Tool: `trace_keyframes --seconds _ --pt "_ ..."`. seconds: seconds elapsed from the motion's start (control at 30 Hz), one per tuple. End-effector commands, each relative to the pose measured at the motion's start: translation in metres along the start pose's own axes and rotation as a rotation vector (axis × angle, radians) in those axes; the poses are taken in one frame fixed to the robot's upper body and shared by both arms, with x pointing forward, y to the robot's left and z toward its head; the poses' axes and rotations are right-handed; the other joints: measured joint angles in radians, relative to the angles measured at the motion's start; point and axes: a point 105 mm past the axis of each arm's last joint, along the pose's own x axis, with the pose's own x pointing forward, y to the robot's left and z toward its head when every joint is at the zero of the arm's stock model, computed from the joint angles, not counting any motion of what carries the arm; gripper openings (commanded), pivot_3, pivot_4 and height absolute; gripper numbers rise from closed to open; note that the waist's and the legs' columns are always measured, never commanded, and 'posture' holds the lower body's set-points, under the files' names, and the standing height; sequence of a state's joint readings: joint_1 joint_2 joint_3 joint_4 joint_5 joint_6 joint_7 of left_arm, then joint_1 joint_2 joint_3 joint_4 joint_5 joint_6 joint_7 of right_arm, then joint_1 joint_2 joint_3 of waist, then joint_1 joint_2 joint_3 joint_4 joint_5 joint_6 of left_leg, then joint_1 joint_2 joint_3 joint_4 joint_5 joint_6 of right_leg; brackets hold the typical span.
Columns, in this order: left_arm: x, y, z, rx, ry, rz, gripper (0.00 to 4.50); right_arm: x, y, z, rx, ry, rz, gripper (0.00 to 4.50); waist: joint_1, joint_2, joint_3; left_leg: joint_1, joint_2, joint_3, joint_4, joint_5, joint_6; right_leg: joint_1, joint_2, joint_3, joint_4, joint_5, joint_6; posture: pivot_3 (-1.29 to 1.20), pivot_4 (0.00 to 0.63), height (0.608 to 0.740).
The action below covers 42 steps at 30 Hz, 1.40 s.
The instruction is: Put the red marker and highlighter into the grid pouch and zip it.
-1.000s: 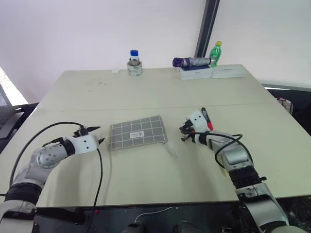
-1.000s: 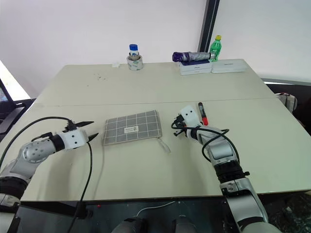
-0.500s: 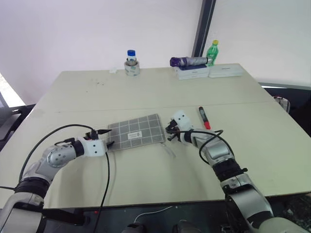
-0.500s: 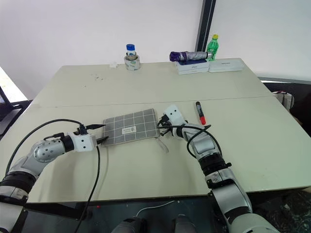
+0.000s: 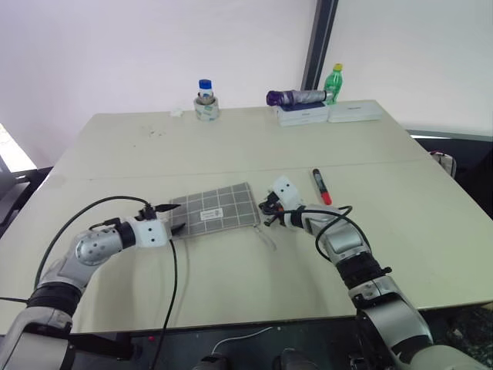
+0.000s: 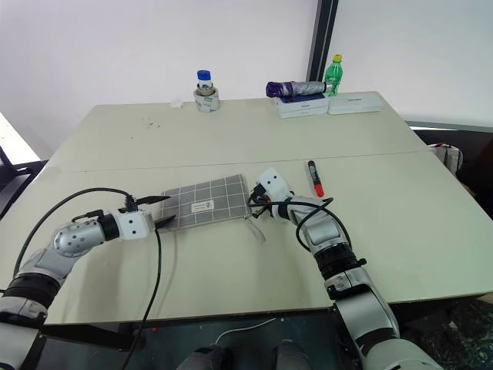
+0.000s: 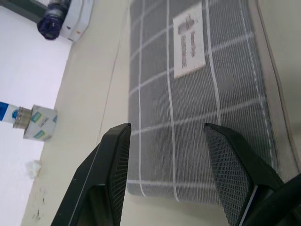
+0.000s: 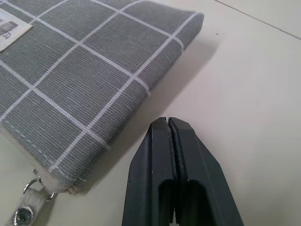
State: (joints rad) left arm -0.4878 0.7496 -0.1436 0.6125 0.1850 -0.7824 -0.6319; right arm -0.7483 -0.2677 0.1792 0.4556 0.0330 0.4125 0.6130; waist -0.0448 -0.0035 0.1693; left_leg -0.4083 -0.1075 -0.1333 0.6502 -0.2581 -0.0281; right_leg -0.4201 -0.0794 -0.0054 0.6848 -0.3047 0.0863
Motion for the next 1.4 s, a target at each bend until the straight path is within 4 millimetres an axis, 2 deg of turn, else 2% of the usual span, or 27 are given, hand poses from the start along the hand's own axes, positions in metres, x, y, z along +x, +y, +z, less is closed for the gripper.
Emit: trace_keyframes --seconds 0.03,0.2,0.33,0.53,0.63,0.8,1.37,1.4 --pt "-0.005 0.019 0.010 -0.012 -0.034 0.066 2.59 -0.007 -0.013 0.025 -0.050 -0.070 -0.037 0.06 -0.001 0.000 0.000 0.000 0.000 0.000 0.000 0.000 0.000 0.000 0.000 0.000 0.000 0.000 0.000 0.00 0.150 0.740" --pt "-0.027 0.044 0.002 -0.003 0.020 0.108 2.59 -0.012 -0.015 0.027 -0.059 -0.079 -0.043 0.06 -0.003 0.000 0.000 0.000 0.000 0.000 0.000 0.000 0.000 -0.001 0.000 0.000 0.000 0.000 0.000 0.00 0.150 0.740" --pt "-0.048 0.054 -0.012 0.010 0.095 0.079 2.59 -0.013 -0.012 0.024 -0.060 -0.078 -0.039 0.06 -0.002 0.000 0.000 0.000 0.000 0.000 -0.001 0.000 -0.001 -0.001 0.001 0.001 0.000 0.000 0.000 0.00 0.150 0.740" --pt "-0.070 0.047 -0.034 -0.031 0.194 -0.017 2.59 -0.010 -0.002 0.022 -0.056 -0.081 -0.032 0.06 0.000 0.000 0.000 0.000 0.000 0.000 0.000 0.000 -0.001 -0.001 0.001 0.001 0.000 0.000 0.000 0.00 0.150 0.740" --pt "-0.069 0.037 -0.041 -0.069 0.208 -0.073 2.59 -0.008 0.003 0.023 -0.048 -0.090 -0.031 0.06 0.000 0.000 0.000 0.000 0.000 0.000 0.000 0.000 0.000 -0.001 0.001 0.001 0.001 0.000 0.000 0.00 0.150 0.740" --pt "-0.055 0.018 -0.044 -0.192 0.188 -0.197 2.59 -0.008 0.009 0.022 -0.045 -0.093 -0.032 0.06 0.002 -0.001 -0.001 0.000 0.000 0.000 0.001 0.000 0.000 0.000 0.000 0.001 0.001 0.000 0.000 0.00 0.150 0.740" --pt "-0.031 0.001 -0.040 -0.184 0.141 -0.341 2.59 -0.012 0.007 0.019 -0.031 -0.095 -0.073 0.06 -0.001 -0.002 -0.001 0.000 0.000 0.000 0.001 0.001 0.000 -0.001 0.001 0.001 0.002 0.000 0.000 0.00 0.150 0.740" --pt "-0.030 0.001 -0.039 -0.185 0.136 -0.343 2.84 -0.012 0.007 0.019 -0.031 -0.094 -0.073 0.01 -0.001 -0.002 -0.001 0.000 0.000 0.000 0.001 0.001 0.000 -0.001 0.001 0.001 0.002 0.000 0.000 0.00 0.150 0.740"
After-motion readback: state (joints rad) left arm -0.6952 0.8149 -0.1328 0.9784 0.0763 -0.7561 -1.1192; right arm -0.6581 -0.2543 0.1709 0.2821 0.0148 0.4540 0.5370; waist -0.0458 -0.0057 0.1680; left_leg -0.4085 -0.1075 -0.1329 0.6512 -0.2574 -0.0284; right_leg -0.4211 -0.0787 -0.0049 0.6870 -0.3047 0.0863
